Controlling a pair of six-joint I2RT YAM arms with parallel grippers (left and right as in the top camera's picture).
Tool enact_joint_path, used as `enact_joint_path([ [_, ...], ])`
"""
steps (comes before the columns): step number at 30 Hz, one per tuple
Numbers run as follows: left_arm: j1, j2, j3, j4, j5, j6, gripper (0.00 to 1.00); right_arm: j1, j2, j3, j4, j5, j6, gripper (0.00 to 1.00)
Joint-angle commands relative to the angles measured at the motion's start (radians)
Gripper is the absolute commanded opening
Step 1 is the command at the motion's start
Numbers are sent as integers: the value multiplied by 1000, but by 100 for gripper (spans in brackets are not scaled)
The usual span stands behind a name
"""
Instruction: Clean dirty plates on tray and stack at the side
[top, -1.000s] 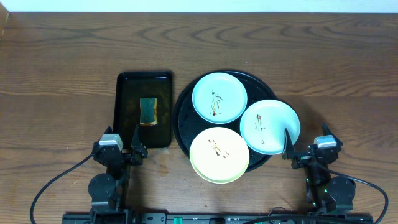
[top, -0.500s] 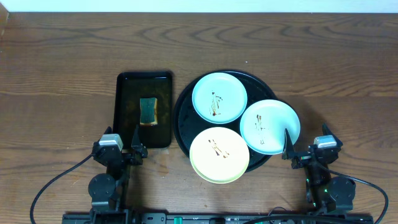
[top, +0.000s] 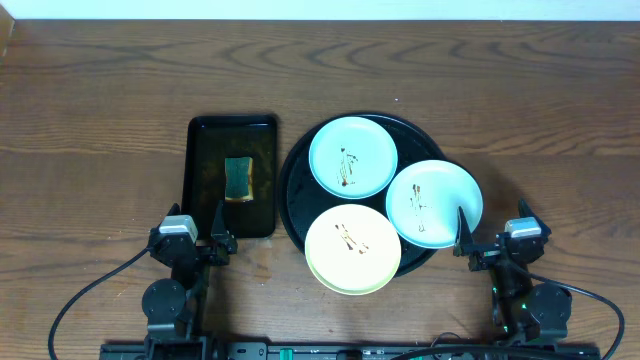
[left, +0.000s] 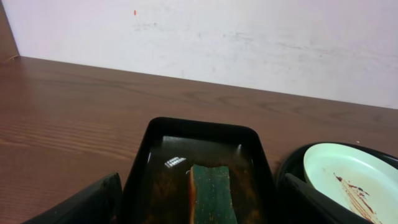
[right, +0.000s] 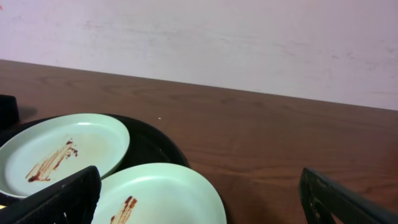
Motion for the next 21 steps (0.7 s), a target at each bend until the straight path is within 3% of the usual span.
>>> enact_joint_path([
  [1, 3, -6, -15, -35, 21, 10, 80, 8, -1, -1, -3, 5, -15, 99],
  [21, 3, -6, -15, -23, 23, -13, 80, 8, -1, -1, -2, -10, 2, 99],
])
